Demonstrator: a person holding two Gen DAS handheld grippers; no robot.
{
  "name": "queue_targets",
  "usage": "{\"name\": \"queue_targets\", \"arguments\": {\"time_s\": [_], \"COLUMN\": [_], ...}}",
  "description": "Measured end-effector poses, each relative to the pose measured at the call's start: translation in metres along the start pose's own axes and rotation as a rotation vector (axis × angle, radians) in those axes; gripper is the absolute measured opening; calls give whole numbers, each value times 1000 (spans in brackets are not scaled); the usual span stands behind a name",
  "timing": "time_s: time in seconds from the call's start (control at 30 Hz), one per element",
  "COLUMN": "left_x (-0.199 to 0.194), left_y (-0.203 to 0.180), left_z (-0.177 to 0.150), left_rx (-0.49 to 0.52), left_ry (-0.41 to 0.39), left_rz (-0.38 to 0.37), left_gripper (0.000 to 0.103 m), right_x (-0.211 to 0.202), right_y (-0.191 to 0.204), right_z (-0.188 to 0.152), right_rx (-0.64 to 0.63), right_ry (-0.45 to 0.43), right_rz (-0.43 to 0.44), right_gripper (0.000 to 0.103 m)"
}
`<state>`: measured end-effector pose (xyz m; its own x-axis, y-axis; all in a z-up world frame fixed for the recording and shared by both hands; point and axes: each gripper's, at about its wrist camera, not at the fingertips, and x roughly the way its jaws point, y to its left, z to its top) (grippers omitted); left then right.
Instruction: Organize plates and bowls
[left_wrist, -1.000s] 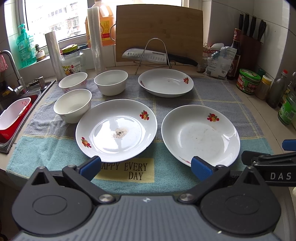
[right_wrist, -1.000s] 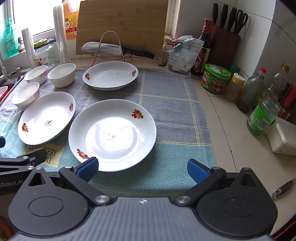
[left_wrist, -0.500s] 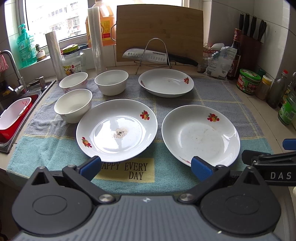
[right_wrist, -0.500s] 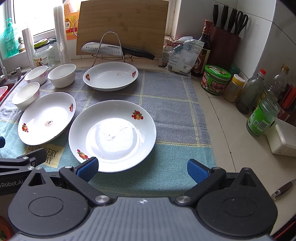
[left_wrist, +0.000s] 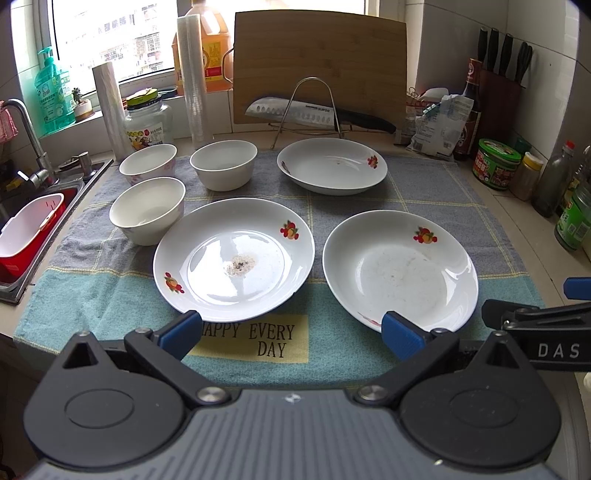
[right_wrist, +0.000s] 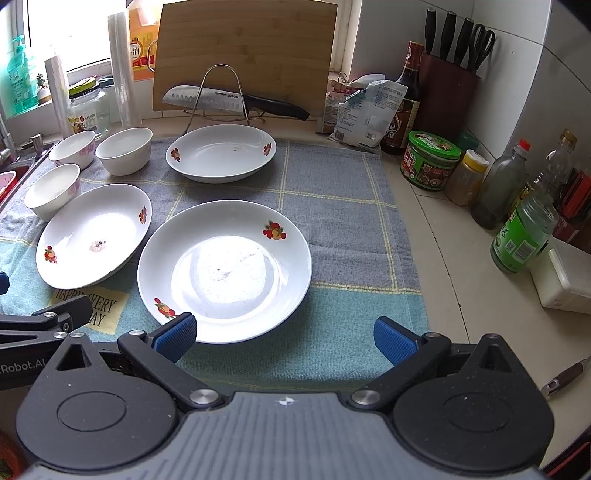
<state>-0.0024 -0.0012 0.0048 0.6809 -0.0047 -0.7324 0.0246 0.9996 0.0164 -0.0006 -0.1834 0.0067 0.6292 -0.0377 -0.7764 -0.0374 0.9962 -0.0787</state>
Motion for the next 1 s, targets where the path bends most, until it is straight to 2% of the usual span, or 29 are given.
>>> {"name": "queue_targets", "arguments": {"time_s": [0.57, 1.0], "left_x": [-3, 5], "left_y": [-4, -6], "left_z": [1, -10], "left_rx": [9, 84], "left_ry": [-18, -51], "left_rz": [-8, -81], "left_gripper": [102, 102], "right_x": [-2, 4], "right_y": [-1, -7], "right_z": [0, -6], "right_rx": [-10, -36], "right_ry": [-16, -40], "right_rz": [-1, 33], "right_gripper": [103, 103]}}
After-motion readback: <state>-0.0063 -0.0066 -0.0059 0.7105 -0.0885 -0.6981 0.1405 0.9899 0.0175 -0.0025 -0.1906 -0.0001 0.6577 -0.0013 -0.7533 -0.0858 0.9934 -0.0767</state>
